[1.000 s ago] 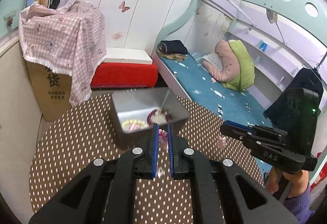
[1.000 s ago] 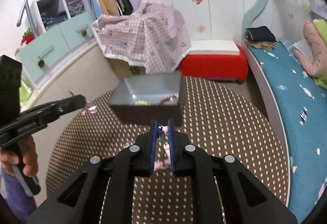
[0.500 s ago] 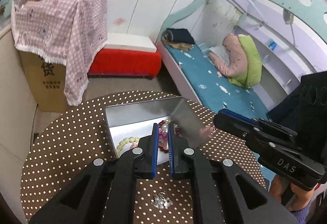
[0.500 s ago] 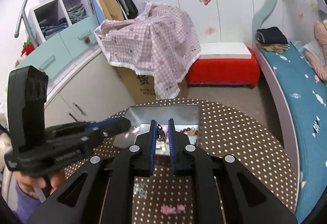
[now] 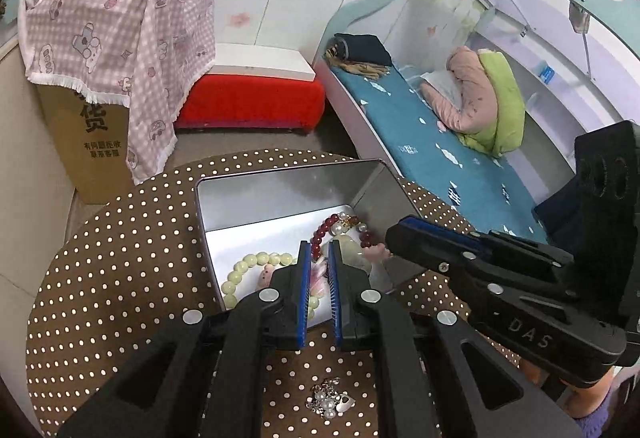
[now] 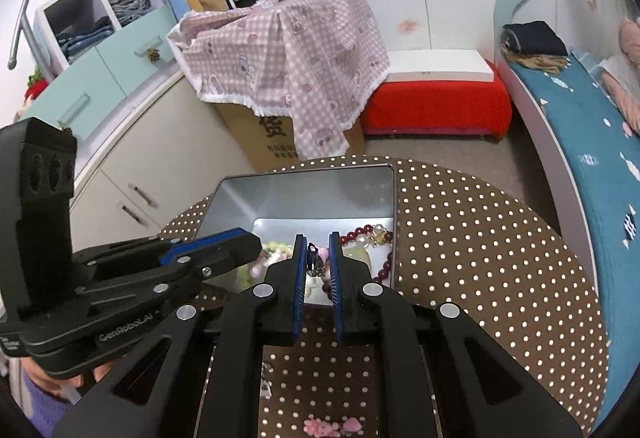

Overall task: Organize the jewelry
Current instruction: 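Carry both pink charms into the grey box and open both tools, then move both tools back over the silver charm and pink charm on the table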

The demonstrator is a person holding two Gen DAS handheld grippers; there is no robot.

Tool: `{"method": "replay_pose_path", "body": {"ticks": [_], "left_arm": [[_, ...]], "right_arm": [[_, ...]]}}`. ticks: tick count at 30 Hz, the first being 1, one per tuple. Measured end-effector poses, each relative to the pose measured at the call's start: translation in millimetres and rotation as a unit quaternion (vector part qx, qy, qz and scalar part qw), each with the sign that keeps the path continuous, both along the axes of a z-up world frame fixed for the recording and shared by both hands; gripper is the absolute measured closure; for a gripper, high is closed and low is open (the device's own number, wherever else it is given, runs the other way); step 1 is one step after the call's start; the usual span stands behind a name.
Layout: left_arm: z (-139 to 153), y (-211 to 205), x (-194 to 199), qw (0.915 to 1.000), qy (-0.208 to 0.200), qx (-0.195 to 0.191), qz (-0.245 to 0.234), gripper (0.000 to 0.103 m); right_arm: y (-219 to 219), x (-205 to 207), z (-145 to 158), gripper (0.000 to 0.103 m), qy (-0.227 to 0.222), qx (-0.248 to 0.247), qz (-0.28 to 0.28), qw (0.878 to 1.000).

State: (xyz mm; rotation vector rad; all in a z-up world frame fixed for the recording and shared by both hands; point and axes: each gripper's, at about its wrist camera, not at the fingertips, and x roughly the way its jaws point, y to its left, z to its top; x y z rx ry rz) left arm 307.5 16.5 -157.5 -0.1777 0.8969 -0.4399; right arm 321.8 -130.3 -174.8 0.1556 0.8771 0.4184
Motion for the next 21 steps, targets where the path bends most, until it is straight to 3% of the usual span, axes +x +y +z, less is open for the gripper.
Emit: {"method": "replay_pose_path", "body": {"ticks": [7, 8, 10, 12, 18, 20, 21], "left_arm": [[5, -1, -8, 1.0, -0.004, 0.002, 0.006, 0.095], [6, -1, -10, 1.0, -0.004, 0.001, 0.007, 0.092], [9, 2, -14, 0.9999, -0.009, -0.001, 0.013, 0.072], [13, 5, -18, 0.9996, -0.016, -0.002, 0.021, 0.063], [28, 11, -34, 0.9989, -0.031, -0.013, 0.031, 0.054], [34, 10, -42, 0.9986, -0.039, -0.012, 0.032, 0.053], [36, 9, -45, 0.9984, -0.043, -0.01, 0.034, 0.05]], "right_arm": [[-3, -2, -3, 0.09, 0.006, 0.01, -0.004, 1.0], [-4, -3, -2, 0.089, 0.006, 0.014, -0.006, 1.0], [-7, -5, 0, 0.089, 0.005, 0.016, -0.01, 1.0], [-10, -9, 3, 0.089, 0.001, 0.016, -0.015, 1.0], [-17, -27, 20, 0.088, -0.016, 0.009, -0.023, 1.0], [-18, -35, 25, 0.077, -0.023, 0.0, -0.028, 0.999], [-19, -40, 29, 0.065, -0.028, -0.006, -0.033, 0.999]]}}
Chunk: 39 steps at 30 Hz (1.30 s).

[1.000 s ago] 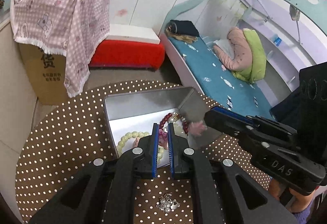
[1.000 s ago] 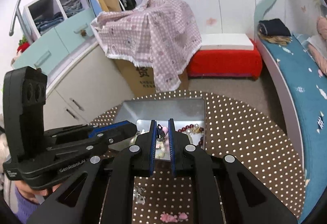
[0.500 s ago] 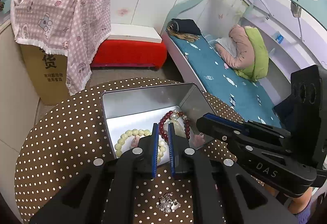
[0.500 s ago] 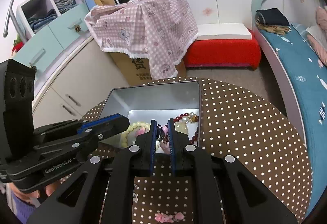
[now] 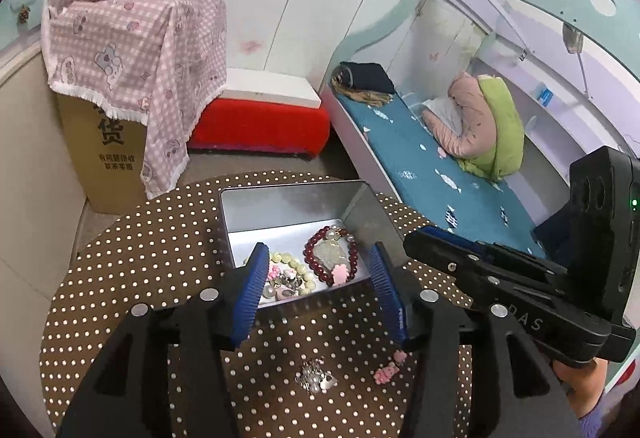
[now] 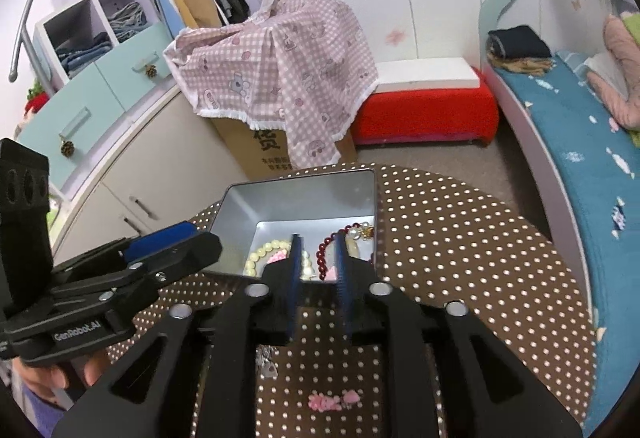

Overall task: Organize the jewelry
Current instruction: 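Move both tools back over the silver charm and pink charm on the table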

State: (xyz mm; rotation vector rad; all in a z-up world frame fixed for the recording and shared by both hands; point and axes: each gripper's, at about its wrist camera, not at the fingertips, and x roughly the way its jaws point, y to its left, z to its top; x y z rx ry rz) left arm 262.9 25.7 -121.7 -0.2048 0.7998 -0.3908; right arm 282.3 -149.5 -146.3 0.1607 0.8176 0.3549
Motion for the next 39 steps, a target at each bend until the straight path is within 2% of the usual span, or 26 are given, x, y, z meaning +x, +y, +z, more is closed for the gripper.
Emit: {"method": "replay_pose_path", "body": {"ticks": [1, 2, 8, 13, 15, 23, 25, 29, 39], "left_arm": [[3, -1, -4, 1.0, -0.005, 0.003, 0.003, 0.045], [5, -1, -9, 0.9999, -0.011, 0.005, 0.006, 0.044], [12, 0, -38, 0.9989, -0.035, 0.022, 0.019, 0.043], [8, 4, -59, 0.9975, -0.045, 0.035, 0.041, 0.038], [5, 5, -64, 0.997, -0.045, 0.043, 0.047, 0.038], [-29, -2, -73, 0.996, -0.012, 0.077, 0.045, 0.038], [-38, -4, -72, 0.9958, -0.002, 0.081, 0.043, 0.038], [-55, -14, -71, 0.9937, 0.01, 0.106, 0.035, 0.038], [-76, -34, -60, 0.9909, 0.026, 0.13, 0.02, 0.038]], "right_arm": [[-1, -4, 3, 0.06, -0.004, -0.004, -0.003, 1.0], [-1, -9, 6, 0.06, -0.01, -0.008, -0.004, 1.0], [-11, -36, 12, 0.056, -0.021, -0.021, -0.015, 0.999], [-18, -55, 7, 0.055, -0.021, -0.032, -0.024, 0.999], [-21, -61, 2, 0.05, -0.016, -0.037, -0.027, 0.999], [-29, -74, -31, 0.048, 0.015, -0.046, -0.039, 0.998], [-30, -76, -39, 0.044, 0.021, -0.047, -0.042, 0.998], [-30, -79, -54, 0.043, 0.032, -0.051, -0.043, 0.997], [-27, -79, -77, 0.043, 0.051, -0.054, -0.04, 0.996]]}}
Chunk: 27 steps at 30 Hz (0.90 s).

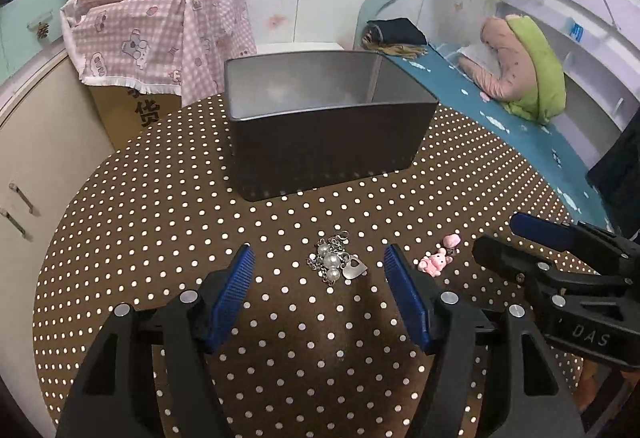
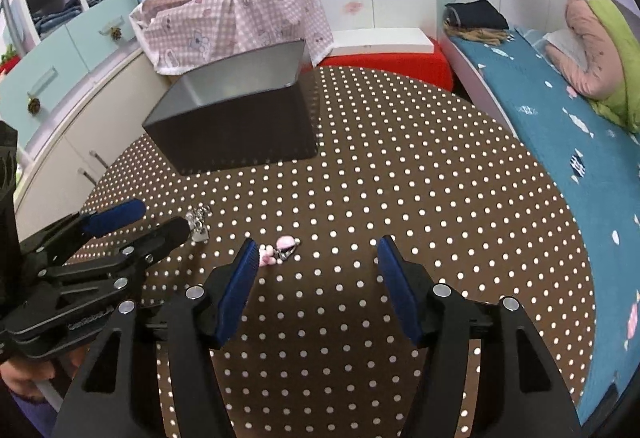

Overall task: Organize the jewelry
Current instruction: 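Move both tools back over the silver charm and pink charm on the table, then grasp the silver charm with the left tool while the right tool grasps the pink bunny charm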

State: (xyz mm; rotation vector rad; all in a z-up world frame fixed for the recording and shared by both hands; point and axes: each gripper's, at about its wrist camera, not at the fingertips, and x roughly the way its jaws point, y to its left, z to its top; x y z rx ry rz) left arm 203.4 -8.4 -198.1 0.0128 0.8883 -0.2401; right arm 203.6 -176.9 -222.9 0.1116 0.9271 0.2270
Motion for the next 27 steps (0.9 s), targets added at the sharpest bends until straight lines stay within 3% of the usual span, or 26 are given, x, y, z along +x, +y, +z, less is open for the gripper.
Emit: {"method": "replay_pose_path", "body": {"ticks": [5, 7, 11, 13, 27], "left_arm": [[-7, -3, 9, 0.9999, 0.014, 0.006, -0.003, 0.042], [-10, -4, 13, 0.9996, 0.026, 0.007, -0.01, 0.06], [-10, -8, 13, 0.9993, 0.021, 0.024, -0.021, 0.069], [-10, -8, 15, 0.9991, 0.024, 0.019, -0.029, 0.092], [3, 22, -2, 0.9997, 0.009, -0.004, -0.021, 0.092]], "right_arm": [[1, -1, -3, 0.043, 0.001, 0.001, 0.002, 1.0], [2, -1, -3, 0.043, 0.0, 0.0, 0.002, 1.0], [5, -1, -5, 0.043, 0.0, -0.007, 0.005, 1.0], [9, -1, -6, 0.043, 0.002, -0.01, 0.009, 1.0], [52, 1, -13, 0.041, 0.006, -0.036, 0.042, 0.998]]}}
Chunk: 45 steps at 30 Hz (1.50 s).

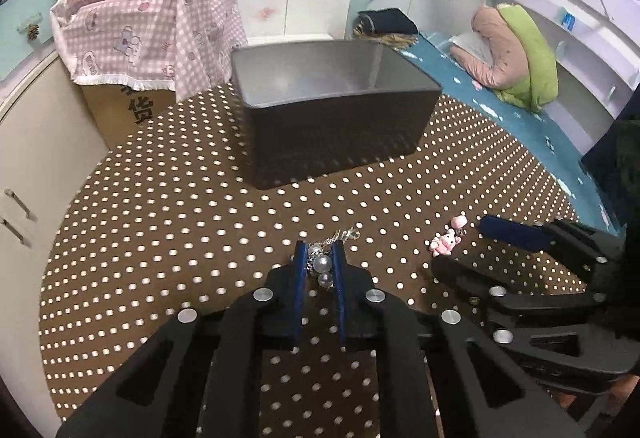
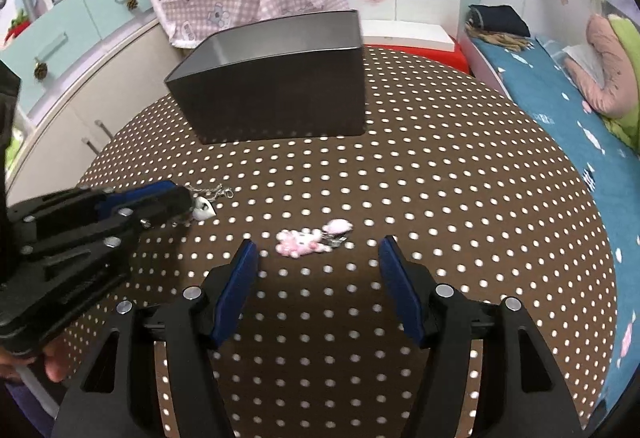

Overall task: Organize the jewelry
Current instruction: 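Grasp the silver charm with the left tool while the right tool grasps the pink bunny charm, then carry both charms into the grey box and open both tools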

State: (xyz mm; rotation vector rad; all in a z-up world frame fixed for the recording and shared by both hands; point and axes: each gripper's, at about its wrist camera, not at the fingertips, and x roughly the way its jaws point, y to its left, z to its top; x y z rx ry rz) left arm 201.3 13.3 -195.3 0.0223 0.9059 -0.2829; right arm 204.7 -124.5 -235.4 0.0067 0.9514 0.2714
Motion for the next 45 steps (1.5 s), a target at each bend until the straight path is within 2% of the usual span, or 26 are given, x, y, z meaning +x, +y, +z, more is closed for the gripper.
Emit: {"method": "replay_pose_path", "body": {"ticks": [6, 10, 16, 18, 27, 29, 30, 37, 41, 45], "left_arm": [[5, 12, -6, 0.9999, -0.004, -0.006, 0.012, 0.092], [4, 16, -8, 0.9998, 0.0, -0.014, 0.013, 0.092], [5, 16, -9, 0.9997, -0.001, -0.023, 0.009, 0.092], [7, 16, -9, 0.9997, -0.003, -0.025, 0.007, 0.092], [13, 12, -10, 0.9994, -0.006, -0.034, 0.001, 0.092], [15, 12, -10, 0.9993, -0.008, -0.035, 0.0, 0.092], [16, 12, -11, 0.9993, -0.009, -0.036, -0.001, 0.092], [29, 8, -9, 0.9987, -0.02, -0.046, -0.011, 0.092], [42, 3, -6, 0.998, -0.031, -0.051, -0.02, 0.092], [62, -2, 0, 0.9961, -0.045, -0.068, -0.034, 0.092]], "right_arm": [[11, 2, -2, 0.044, -0.02, -0.037, 0.005, 0.999], [10, 4, -1, 0.065, -0.027, -0.037, 0.007, 0.999], [7, 3, -1, 0.066, -0.029, -0.034, 0.011, 0.999], [4, 2, 0, 0.085, -0.032, -0.03, 0.013, 0.999], [-5, -2, 0, 0.085, -0.026, -0.02, 0.014, 0.999], [-7, -2, 1, 0.087, -0.027, -0.016, 0.014, 0.999], [-9, -3, 3, 0.091, -0.031, -0.014, 0.013, 0.999], [-21, -4, 12, 0.091, -0.031, -0.002, 0.012, 0.999], [-29, 0, 25, 0.091, -0.037, 0.014, 0.01, 0.999], [-37, 7, 50, 0.091, -0.054, 0.036, 0.011, 0.998]]}}
